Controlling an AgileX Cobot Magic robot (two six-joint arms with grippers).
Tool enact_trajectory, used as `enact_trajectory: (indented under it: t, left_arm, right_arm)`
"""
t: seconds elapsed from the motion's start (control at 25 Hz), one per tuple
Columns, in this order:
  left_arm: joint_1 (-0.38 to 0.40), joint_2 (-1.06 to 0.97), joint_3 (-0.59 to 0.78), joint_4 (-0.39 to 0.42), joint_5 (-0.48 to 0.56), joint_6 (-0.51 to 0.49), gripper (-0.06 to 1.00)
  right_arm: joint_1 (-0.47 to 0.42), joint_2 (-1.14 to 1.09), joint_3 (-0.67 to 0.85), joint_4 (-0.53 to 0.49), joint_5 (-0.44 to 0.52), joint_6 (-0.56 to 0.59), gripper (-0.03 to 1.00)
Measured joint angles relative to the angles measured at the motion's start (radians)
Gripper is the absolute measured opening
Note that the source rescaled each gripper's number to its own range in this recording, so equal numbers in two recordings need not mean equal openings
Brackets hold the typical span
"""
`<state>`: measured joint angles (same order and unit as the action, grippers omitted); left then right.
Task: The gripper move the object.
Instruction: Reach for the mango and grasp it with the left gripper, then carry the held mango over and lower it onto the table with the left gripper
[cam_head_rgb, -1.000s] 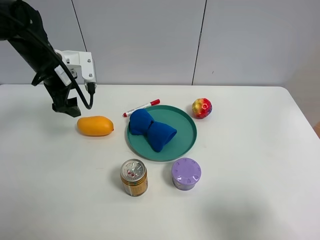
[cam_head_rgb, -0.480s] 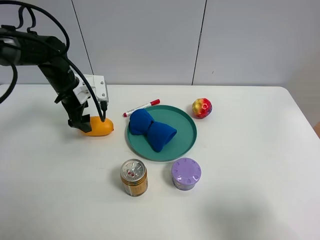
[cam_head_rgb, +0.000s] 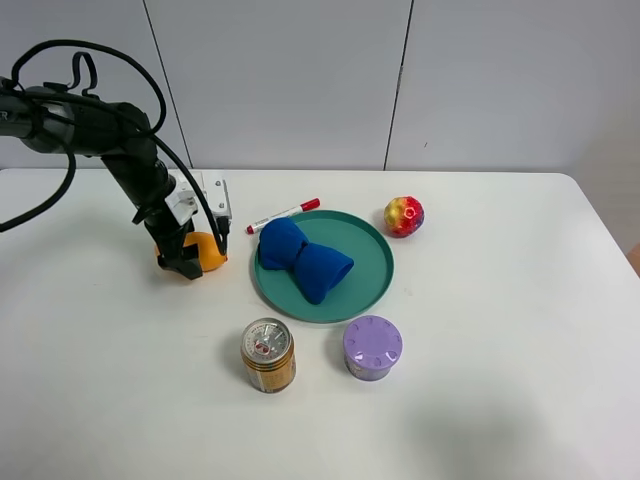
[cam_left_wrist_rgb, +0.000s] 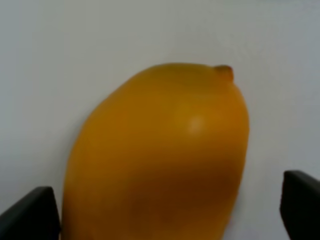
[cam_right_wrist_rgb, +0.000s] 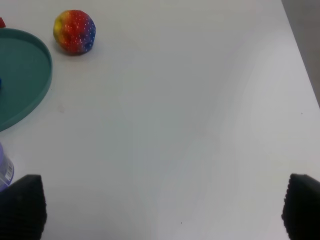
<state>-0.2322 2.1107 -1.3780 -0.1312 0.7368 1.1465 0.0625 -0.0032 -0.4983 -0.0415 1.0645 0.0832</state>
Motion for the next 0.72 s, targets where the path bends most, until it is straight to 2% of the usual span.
enact_trajectory:
  t: [0.16,0.2,0.24,0.28,0.32,0.36,0.56,0.72]
  left_arm:
    - [0.0,0.034,0.0,0.0,-0.018,0.0,0.99]
    - [0.0,0.043,0.0,0.0,-0.023,0.0,0.95]
    - [0.0,0.048,0.0,0.0,-0.028,0.001,0.82]
    - [0.0,0.051,0.0,0.001,-0.038,0.001,0.62]
    - [0.0,0.054,0.0,0.001,-0.047,0.001,0.24]
    - [0.0,0.054,0.0,0.003,-0.05,0.002,0.0]
    - [0.0,0.026,0.0,0.038,-0.051,-0.013,0.02]
    - [-0.014,-0.091,0.0,0.042,-0.051,-0.055,0.02]
  right_arm:
    - [0.0,0.0,0.0,0.0,0.0,0.0,1.0]
    - [0.0,0.0,0.0,0.0,0.0,0.0,1.0]
    - [0.0,0.0,0.0,0.0,0.0,0.0,1.0]
    - [0.0,0.0,0.0,0.0,0.0,0.0,1.0]
    - [0.0,0.0,0.0,0.0,0.0,0.0,1.0]
    - [0.0,0.0,0.0,0.0,0.0,0.0,1.0]
    - [0.0,0.0,0.0,0.0,0.0,0.0,1.0]
    - [0.0,0.0,0.0,0.0,0.0,0.0,1.0]
